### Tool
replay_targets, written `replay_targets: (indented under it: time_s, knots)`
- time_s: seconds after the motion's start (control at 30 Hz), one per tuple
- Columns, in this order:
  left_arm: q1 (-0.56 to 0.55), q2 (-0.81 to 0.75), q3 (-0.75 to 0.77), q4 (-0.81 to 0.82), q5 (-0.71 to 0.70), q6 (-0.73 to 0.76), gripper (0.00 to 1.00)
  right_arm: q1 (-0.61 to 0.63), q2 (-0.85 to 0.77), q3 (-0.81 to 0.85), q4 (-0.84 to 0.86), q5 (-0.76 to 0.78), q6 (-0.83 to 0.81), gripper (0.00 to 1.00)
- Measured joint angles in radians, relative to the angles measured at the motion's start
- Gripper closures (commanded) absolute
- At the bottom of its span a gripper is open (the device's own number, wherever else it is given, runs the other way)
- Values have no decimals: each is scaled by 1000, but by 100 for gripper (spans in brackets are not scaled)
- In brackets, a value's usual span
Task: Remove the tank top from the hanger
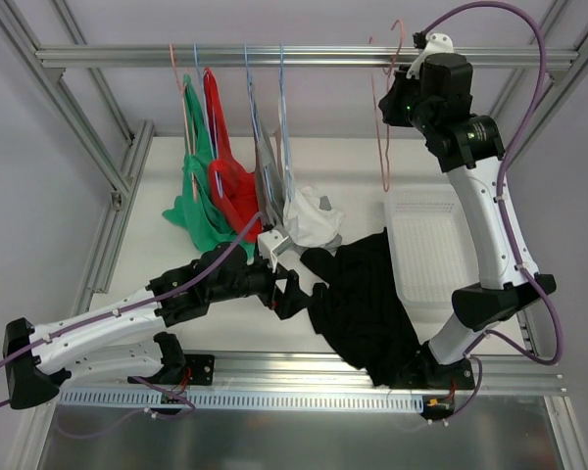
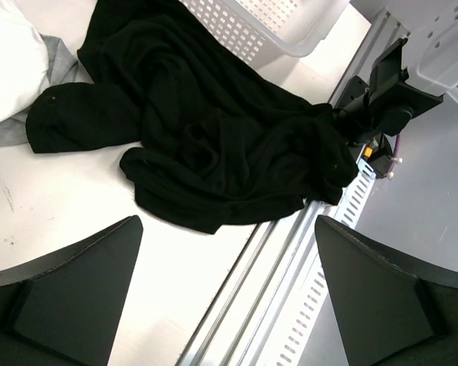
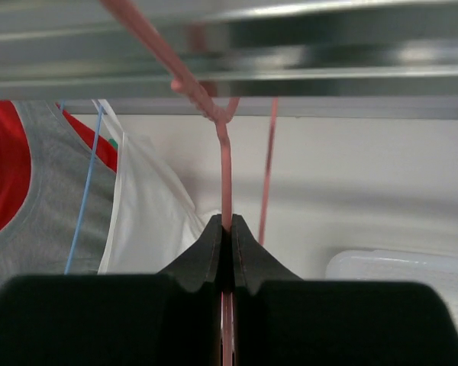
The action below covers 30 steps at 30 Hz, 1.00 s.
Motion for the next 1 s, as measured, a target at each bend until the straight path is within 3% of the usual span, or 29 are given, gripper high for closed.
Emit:
replay_targets:
  time_s: [0.23, 0.27, 0.3, 0.37, 0.4, 0.47, 0.67, 0.9, 1.0]
  knots:
    - [-13, 51, 8, 0, -30, -6, 1, -34, 5, -86, -29, -82, 52, 99]
    - [-13, 78, 17, -2, -39, -6, 1, -34, 5, -106, -27, -90, 55, 94]
    - [-13, 108, 31, -2, -48, -6, 1, -34, 5, -122, -7, -93, 59, 77]
    - [-13, 184, 71, -8, -72, -8, 1, -35, -3, -144, 5, -97, 71, 56]
    - [-13, 229, 95, -7, -83, -9, 1, -37, -13, -159, -5, -100, 71, 27]
    - [-13, 317, 145, -10, -103, -10, 1, -42, -29, -176, -20, -103, 74, 2]
    - [-26, 642, 318, -6, -131, -13, 1, -71, -194, -280, -51, -119, 55, 1]
    - [-72, 922, 456, -7, -179, -14, 1, -96, -703, -544, -94, -90, 1, 1]
    - [-85, 1012, 494, -8, -185, -16, 1, -96, -888, -586, -121, -93, -18, 0]
